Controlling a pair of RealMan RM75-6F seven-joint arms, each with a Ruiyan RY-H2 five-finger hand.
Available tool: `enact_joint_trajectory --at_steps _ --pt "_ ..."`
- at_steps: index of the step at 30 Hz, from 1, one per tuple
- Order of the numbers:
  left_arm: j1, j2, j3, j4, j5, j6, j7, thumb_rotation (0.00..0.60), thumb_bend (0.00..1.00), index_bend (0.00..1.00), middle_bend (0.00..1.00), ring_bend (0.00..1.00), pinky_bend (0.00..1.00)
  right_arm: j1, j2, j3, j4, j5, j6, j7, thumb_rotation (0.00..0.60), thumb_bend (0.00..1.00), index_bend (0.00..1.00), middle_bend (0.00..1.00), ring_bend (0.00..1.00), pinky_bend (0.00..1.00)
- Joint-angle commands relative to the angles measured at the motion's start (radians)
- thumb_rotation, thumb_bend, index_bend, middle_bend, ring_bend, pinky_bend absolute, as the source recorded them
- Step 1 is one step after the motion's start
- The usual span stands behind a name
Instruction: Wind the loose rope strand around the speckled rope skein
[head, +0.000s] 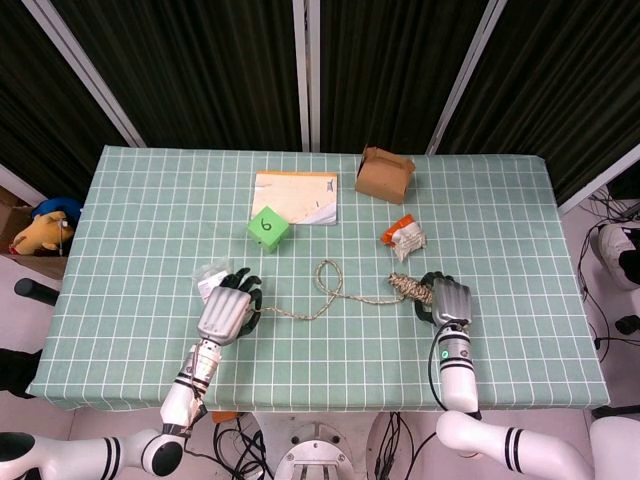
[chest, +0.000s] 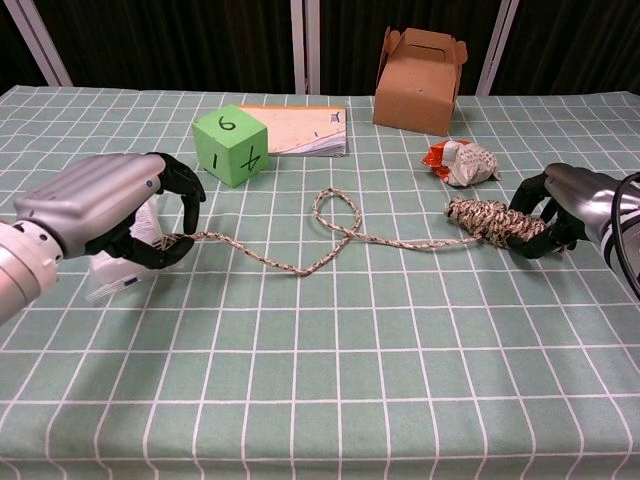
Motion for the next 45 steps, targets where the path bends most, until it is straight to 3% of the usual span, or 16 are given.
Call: enact_joint_trajectory --at_steps 1,11,21,27,32,45 --pt "0.000 0.000 -0.001 0.000 0.001 0.001 -0.002 0.600 0.53 0.68 0.28 0.12 0.26 0.004 -0.007 0.000 0.008 -0.003 0.002 0.001 0.600 0.38 0.51 0.37 0.33 0.56" --pt "-0.001 0.021 -0.018 -0.024 0.010 0.008 -0.047 0.600 0.54 0.69 0.29 0.14 0.26 -0.004 -0.021 -0.012 0.043 -0.049 0.017 0.040 0.600 0.49 0.73 0.54 0.52 0.75" --pt "-0.020 0.130 -0.086 -0.152 0.008 0.014 -0.064 0.600 0.56 0.73 0.32 0.16 0.27 -0.060 0.028 0.006 0.014 -0.271 0.109 0.282 0.600 0.53 0.79 0.58 0.56 0.79" --pt "-0.044 0.267 -0.163 -0.287 -0.028 -0.008 -0.061 0.600 0.56 0.75 0.32 0.16 0.27 -0.068 0.028 0.041 0.048 -0.410 0.154 0.472 0.600 0.55 0.79 0.59 0.56 0.79" --pt "-0.076 0.394 -0.251 -0.415 -0.085 -0.018 -0.014 0.600 0.56 0.76 0.32 0.16 0.27 -0.032 -0.032 0.084 0.160 -0.509 0.195 0.596 0.600 0.57 0.79 0.59 0.56 0.79" --pt "-0.203 0.705 -0.504 -0.630 -0.385 -0.102 -0.027 0.600 0.56 0.75 0.32 0.16 0.27 0.062 -0.198 0.124 0.411 -0.527 0.138 0.718 0.600 0.57 0.77 0.56 0.56 0.78"
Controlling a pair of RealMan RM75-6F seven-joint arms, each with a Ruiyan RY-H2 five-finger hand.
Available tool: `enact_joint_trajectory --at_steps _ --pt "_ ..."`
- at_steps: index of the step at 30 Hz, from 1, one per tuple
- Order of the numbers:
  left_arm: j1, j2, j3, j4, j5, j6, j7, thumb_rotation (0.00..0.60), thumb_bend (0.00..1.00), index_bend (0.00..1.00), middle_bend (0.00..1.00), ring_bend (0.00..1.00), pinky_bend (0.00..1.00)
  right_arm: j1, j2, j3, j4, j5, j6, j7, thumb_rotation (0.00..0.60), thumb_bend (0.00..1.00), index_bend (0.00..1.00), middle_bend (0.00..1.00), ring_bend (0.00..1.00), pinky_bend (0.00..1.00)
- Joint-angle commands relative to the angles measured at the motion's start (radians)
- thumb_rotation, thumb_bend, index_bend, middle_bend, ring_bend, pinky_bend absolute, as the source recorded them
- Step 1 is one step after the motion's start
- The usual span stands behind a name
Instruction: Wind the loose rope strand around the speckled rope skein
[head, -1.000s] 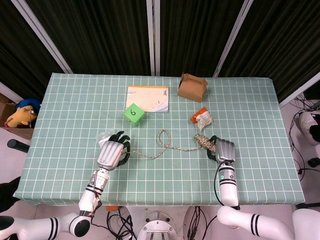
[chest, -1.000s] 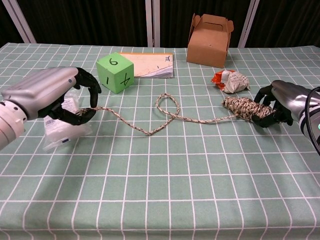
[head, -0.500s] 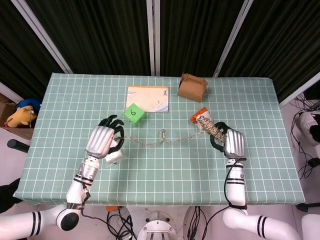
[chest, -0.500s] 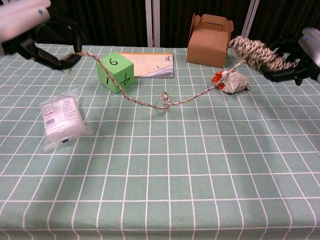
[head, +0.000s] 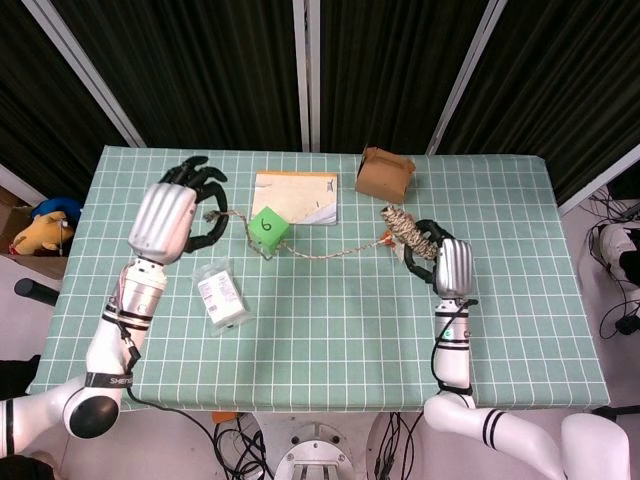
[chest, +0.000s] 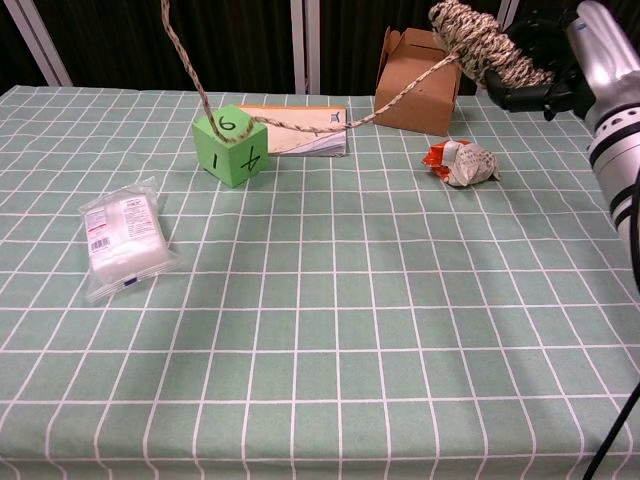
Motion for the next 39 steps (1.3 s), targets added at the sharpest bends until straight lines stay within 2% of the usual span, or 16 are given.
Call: enact_joint_trajectory --at_steps 1,6,10,15,17,21,27,35,39 --pt "-0.063 0.088 -0.072 -0.067 -0.100 -0.038 0.005 0.600 0.56 0.75 0.32 0.16 0.27 0.032 -0.062 0.013 0.081 0.005 -0.025 0.038 0.600 0.57 0.77 0.56 0.56 0.78" --pt "-0.150 0.161 -0.124 -0.124 -0.223 -0.073 0.010 0.600 0.56 0.75 0.32 0.16 0.27 0.075 -0.118 0.033 0.159 0.015 -0.062 0.054 0.600 0.57 0.77 0.55 0.56 0.78" --pt "-0.275 0.201 -0.127 -0.131 -0.338 -0.099 0.094 0.600 0.56 0.75 0.32 0.17 0.28 0.141 -0.152 0.075 0.232 0.019 -0.101 0.063 0.600 0.57 0.76 0.55 0.56 0.77" --pt "-0.454 0.215 -0.176 -0.099 -0.524 -0.100 0.118 0.600 0.56 0.75 0.32 0.17 0.28 0.224 -0.183 0.126 0.312 0.034 -0.146 0.060 0.600 0.57 0.76 0.55 0.56 0.77" --pt "-0.513 0.203 -0.189 -0.069 -0.565 -0.085 0.117 0.600 0.56 0.75 0.32 0.18 0.28 0.245 -0.194 0.129 0.331 0.035 -0.160 0.061 0.600 0.57 0.76 0.55 0.56 0.77" --pt "-0.637 0.152 -0.198 0.021 -0.623 -0.049 0.118 0.600 0.56 0.75 0.33 0.18 0.28 0.271 -0.219 0.105 0.369 0.018 -0.178 0.076 0.600 0.57 0.76 0.55 0.56 0.77" --pt "-0.767 0.107 -0.190 0.134 -0.710 -0.045 0.130 0.600 0.56 0.75 0.34 0.18 0.28 0.274 -0.259 0.047 0.421 -0.019 -0.187 0.131 0.600 0.57 0.76 0.55 0.56 0.77" --pt "-0.877 0.032 -0.164 0.294 -0.787 -0.065 0.115 0.600 0.56 0.75 0.34 0.18 0.28 0.258 -0.277 -0.049 0.444 -0.103 -0.167 0.202 0.600 0.57 0.76 0.55 0.56 0.77" --pt "-0.920 -0.012 -0.138 0.397 -0.809 -0.074 0.119 0.600 0.56 0.76 0.34 0.18 0.28 0.240 -0.268 -0.099 0.421 -0.153 -0.146 0.261 0.600 0.57 0.76 0.54 0.56 0.77"
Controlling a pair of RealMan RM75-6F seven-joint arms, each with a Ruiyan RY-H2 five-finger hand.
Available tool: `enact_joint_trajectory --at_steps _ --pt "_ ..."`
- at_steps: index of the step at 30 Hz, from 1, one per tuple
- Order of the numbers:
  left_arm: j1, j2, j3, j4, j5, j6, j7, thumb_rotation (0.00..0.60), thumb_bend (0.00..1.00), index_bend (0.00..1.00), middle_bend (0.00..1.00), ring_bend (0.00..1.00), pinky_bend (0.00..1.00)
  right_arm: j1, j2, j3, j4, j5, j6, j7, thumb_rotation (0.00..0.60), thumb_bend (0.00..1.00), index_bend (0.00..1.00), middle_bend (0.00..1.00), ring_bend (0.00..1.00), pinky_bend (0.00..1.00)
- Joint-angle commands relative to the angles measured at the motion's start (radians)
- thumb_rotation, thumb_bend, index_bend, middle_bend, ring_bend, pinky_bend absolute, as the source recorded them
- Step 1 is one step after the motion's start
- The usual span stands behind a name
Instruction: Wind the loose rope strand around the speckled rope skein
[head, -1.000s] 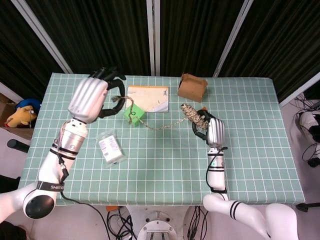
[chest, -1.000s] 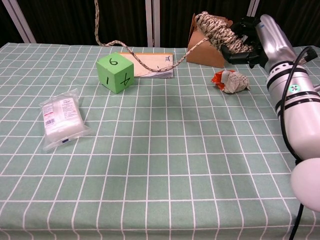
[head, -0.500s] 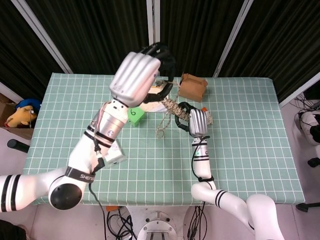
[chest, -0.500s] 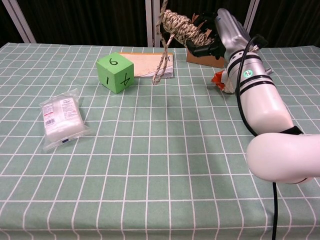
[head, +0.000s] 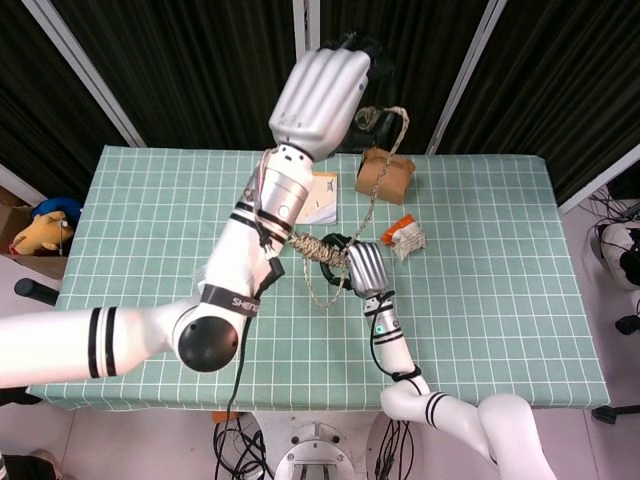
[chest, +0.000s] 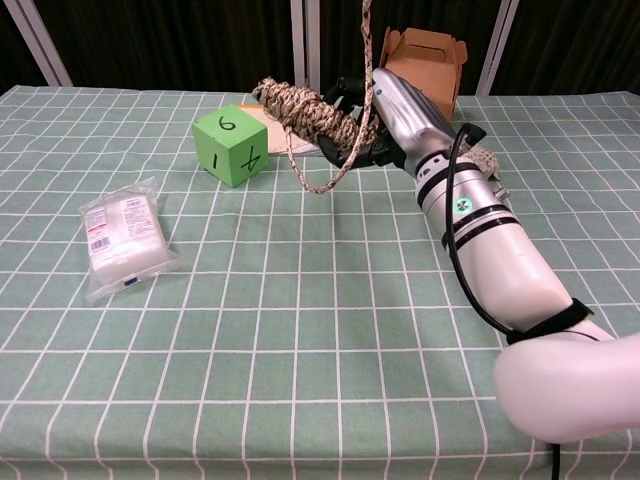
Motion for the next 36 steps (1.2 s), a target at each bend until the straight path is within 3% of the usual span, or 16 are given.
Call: enact_joint_trajectory --at_steps 1,10,18,24,36 --pt "-0.049 -0.054 0.037 0.108 -0.031 -0.013 0.007 0.600 0.56 0.76 0.34 0.18 0.28 -0.022 0.010 -0.049 -0.025 -0.053 0.032 0.063 0.600 0.57 0.76 0.54 0.56 0.77" --pt "-0.044 -0.153 0.092 0.333 -0.096 -0.056 -0.034 0.600 0.56 0.76 0.34 0.19 0.28 -0.067 0.053 -0.140 -0.068 -0.164 0.124 0.150 0.600 0.58 0.76 0.54 0.56 0.77" --pt "-0.005 -0.201 0.136 0.467 -0.123 -0.081 -0.032 0.600 0.56 0.76 0.35 0.19 0.28 -0.118 0.074 -0.167 -0.093 -0.194 0.188 0.207 0.600 0.58 0.76 0.55 0.56 0.77" --pt "0.040 -0.230 0.158 0.514 -0.137 -0.100 -0.043 0.600 0.56 0.76 0.35 0.19 0.28 -0.147 0.092 -0.167 -0.120 -0.212 0.244 0.249 0.600 0.58 0.76 0.55 0.56 0.77" --pt "0.138 -0.276 0.194 0.525 -0.117 -0.140 -0.088 0.600 0.56 0.77 0.35 0.19 0.28 -0.203 0.109 -0.112 -0.177 -0.208 0.364 0.295 0.600 0.58 0.76 0.55 0.56 0.77"
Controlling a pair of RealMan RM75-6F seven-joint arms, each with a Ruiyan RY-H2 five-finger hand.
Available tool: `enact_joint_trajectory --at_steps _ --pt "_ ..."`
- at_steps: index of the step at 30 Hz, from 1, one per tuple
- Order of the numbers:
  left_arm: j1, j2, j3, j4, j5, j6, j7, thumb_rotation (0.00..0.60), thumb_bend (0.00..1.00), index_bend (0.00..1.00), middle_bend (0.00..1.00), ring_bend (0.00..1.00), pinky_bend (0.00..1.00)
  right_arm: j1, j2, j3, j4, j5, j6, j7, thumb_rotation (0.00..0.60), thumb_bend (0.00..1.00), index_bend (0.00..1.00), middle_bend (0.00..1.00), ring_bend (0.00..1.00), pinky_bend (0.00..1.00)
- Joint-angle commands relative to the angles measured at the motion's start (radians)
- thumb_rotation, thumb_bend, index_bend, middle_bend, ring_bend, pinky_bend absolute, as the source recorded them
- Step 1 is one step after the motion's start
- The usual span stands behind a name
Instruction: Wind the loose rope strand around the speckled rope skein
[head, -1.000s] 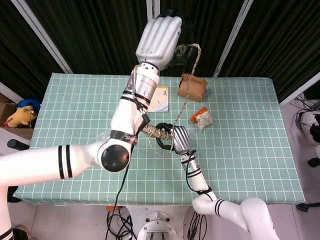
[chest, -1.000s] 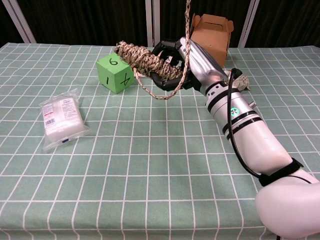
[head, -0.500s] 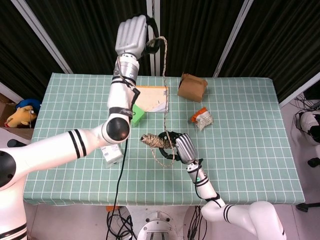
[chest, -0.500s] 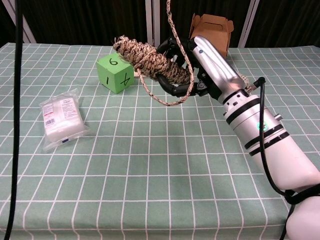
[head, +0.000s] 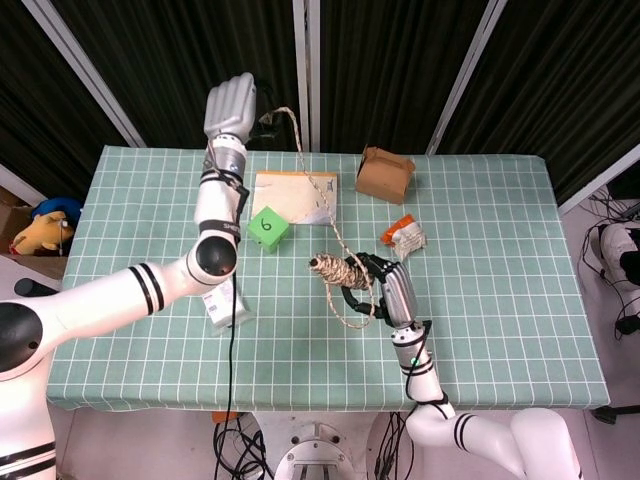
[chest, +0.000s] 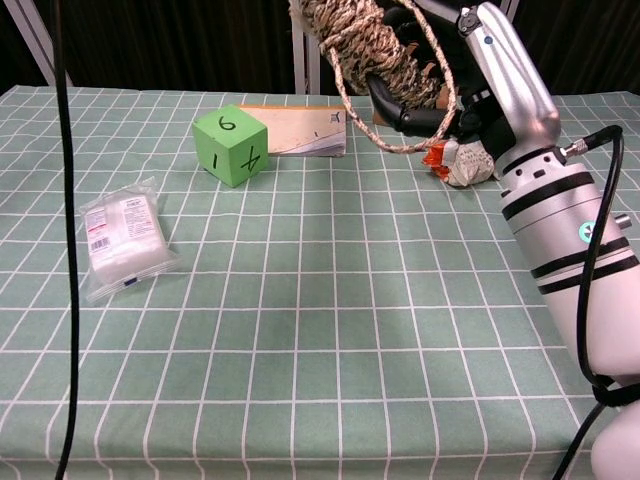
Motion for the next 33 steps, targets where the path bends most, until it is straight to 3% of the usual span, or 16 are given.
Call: enact_joint_trajectory --at_steps 1,9,17,33 --pt "0.026 -0.006 0.006 -0.008 0.011 -0.006 -0.019 0.600 0.56 0.77 0.35 0.19 0.28 -0.025 0.003 0.000 -0.002 0.005 0.024 0.016 0.600 0.58 0.76 0.55 0.56 0.77" --pt "0.115 -0.011 0.016 -0.070 0.024 -0.024 -0.094 0.600 0.56 0.77 0.35 0.19 0.28 -0.072 -0.014 0.045 0.022 0.035 0.098 0.082 0.600 0.58 0.78 0.55 0.56 0.77" --pt "0.198 -0.007 0.068 -0.090 0.080 -0.020 -0.128 0.600 0.56 0.77 0.35 0.19 0.28 -0.096 0.006 0.089 0.015 0.058 0.128 0.106 0.600 0.58 0.78 0.55 0.56 0.77" --pt "0.351 0.094 0.124 -0.213 0.182 -0.036 -0.196 0.600 0.56 0.78 0.35 0.20 0.28 -0.114 0.042 0.152 -0.017 0.097 0.138 0.116 0.600 0.58 0.78 0.55 0.56 0.77"
